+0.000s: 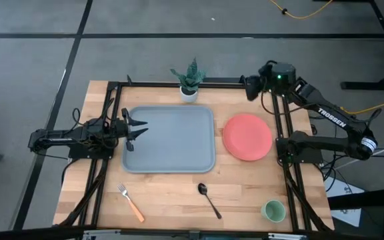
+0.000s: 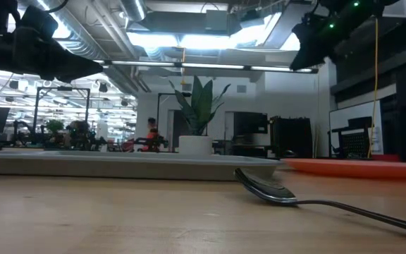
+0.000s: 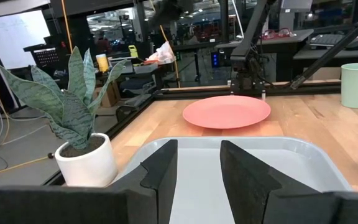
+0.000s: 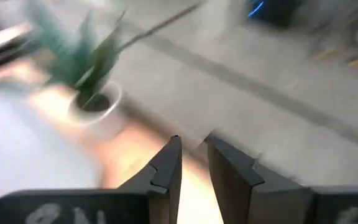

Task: Pick and place plate/cup/fork/spoon on tray
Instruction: Put the fork on the blue tray

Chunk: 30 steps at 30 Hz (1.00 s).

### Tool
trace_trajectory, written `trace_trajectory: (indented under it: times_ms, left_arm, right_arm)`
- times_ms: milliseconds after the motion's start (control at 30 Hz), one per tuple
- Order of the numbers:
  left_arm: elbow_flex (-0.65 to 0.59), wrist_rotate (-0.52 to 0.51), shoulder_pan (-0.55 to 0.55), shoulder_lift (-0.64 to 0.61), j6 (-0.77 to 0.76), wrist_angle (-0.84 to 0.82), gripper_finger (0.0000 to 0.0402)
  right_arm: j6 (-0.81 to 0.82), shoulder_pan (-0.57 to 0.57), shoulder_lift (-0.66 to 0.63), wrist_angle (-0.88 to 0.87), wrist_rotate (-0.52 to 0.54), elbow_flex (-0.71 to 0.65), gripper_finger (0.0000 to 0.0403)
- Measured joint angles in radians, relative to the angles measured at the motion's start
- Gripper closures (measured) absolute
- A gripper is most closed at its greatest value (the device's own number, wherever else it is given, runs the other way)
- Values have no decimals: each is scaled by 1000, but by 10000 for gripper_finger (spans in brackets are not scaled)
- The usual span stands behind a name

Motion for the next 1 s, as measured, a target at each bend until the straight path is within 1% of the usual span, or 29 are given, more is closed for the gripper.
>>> trace_trajectory:
  times_ms: [67, 133, 200, 367, 500, 767, 933, 1000]
  left_arm:
    - [0, 0, 0, 0, 0, 0, 285]
    - [0, 1, 0, 0, 0, 0, 285]
    - [0, 1, 0, 0, 0, 0, 285]
    - [0, 1, 0, 0, 0, 0, 285]
    - [0, 1, 0, 0, 0, 0, 285]
    - [0, 0, 0, 0, 0, 0, 285]
    - [0, 0, 0, 0, 0, 0, 285]
    - [0, 0, 0, 0, 0, 0, 285]
  right_arm:
    - [38, 9, 0, -72, -80, 0, 320]
    - [84, 25, 0, -111, -105, -1, 320]
    - [118, 48, 0, -119, -98, -1, 320]
    - [133, 98, 8, -78, -23, -2, 320]
    - [133, 119, 22, -41, -20, -2, 320]
    - [122, 149, 94, -37, -19, -2, 320]
    - [28, 149, 168, -37, -18, -2, 320]
    - [25, 149, 199, -37, -19, -3, 320]
